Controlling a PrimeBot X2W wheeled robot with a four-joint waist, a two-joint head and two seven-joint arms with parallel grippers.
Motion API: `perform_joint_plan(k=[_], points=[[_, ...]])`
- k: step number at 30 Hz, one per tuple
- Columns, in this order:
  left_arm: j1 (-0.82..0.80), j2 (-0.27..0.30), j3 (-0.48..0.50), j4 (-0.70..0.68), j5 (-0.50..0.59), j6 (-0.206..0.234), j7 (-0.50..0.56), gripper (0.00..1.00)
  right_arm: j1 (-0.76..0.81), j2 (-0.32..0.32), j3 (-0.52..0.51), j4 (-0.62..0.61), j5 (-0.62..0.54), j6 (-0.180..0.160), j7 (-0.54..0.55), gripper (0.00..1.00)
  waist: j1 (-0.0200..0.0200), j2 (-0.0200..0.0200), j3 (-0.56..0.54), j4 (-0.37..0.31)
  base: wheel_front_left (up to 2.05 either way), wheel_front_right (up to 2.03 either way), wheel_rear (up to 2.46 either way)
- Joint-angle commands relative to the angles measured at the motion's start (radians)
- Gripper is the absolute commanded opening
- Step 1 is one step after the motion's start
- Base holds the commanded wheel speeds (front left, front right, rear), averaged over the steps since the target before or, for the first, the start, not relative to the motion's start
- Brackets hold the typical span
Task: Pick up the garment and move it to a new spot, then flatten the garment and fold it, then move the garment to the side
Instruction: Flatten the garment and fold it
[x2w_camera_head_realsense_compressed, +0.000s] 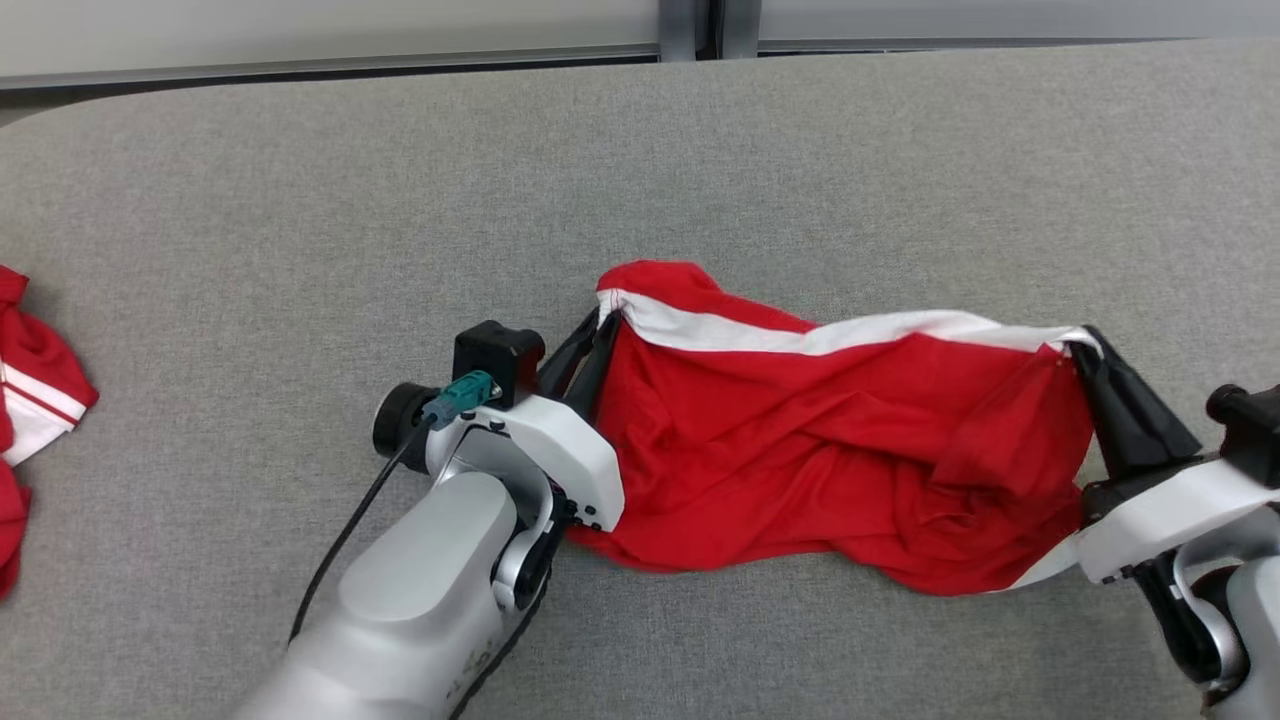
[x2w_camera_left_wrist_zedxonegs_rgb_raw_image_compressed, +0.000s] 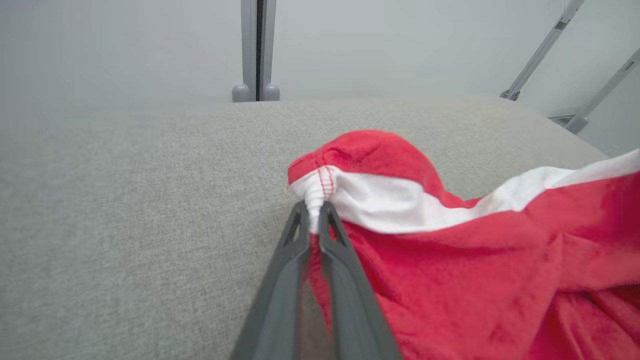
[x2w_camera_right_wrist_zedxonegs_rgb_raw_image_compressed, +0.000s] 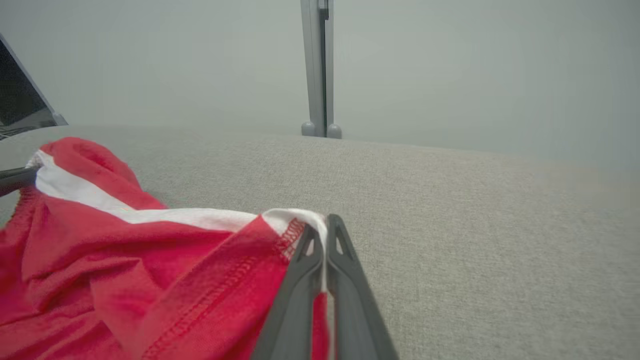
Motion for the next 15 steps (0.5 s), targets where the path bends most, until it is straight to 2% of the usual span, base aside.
perform_joint_plan(k=[1, 2, 4, 5, 7, 13, 14, 15], points=[[-0.018, 0.027, 0.023, -0.041, 0.018, 0.02, -0.01, 0.0, -0.012, -0.007, -0.025, -0.028, -0.005, 0.0, -0.031, 0.0, 0.0, 0.0, -0.017, -0.006, 0.0, 0.0, 0.0], [-0.018, 0.027, 0.023, -0.041, 0.018, 0.02, -0.01, 0.0, -0.012, -0.007, -0.025, -0.028, -0.005, 0.0, -0.031, 0.0, 0.0, 0.0, -0.017, -0.006, 0.0, 0.0, 0.0], [-0.023, 0.061, 0.055, -0.139, 0.047, 0.057, -0.015, 0.0, -0.016, -0.013, -0.065, -0.078, -0.017, 0.0, -0.062, 0.0, 0.0, 0.0, -0.041, -0.01, 0.0, 0.0, 0.0], [-0.023, 0.061, 0.055, -0.139, 0.047, 0.057, -0.015, 0.0, -0.016, -0.013, -0.065, -0.078, -0.017, 0.0, -0.062, 0.0, 0.0, 0.0, -0.041, -0.01, 0.0, 0.0, 0.0], [-0.022, 0.094, 0.081, -0.221, 0.073, 0.087, -0.016, 0.0, -0.022, -0.016, -0.085, -0.12, -0.024, 0.0, -0.077, 0.0, 0.0, 0.0, -0.059, -0.013, 0.0, 0.0, 0.0], [0.016, 0.203, 0.147, -0.506, 0.124, 0.176, -0.013, 0.0, -0.048, -0.03, -0.145, -0.262, -0.048, 0.0, -0.092, 0.0, 0.0, 0.0, -0.108, -0.022, 0.0, 0.0, 0.0], [0.02, 0.239, 0.16, -0.602, 0.142, 0.211, 0.003, 0.0, -0.061, -0.037, -0.161, -0.307, -0.055, 0.0, -0.087, 0.0, 0.0, 0.0, -0.12, -0.023, 0.0, 0.0, 0.0], [0.018, 0.257, 0.169, -0.65, 0.146, 0.226, 0.012, 0.0, -0.068, -0.041, -0.169, -0.325, -0.056, 0.0, -0.082, 0.0, 0.0, 0.0, -0.126, -0.023, 0.0, 0.0, 0.0]])
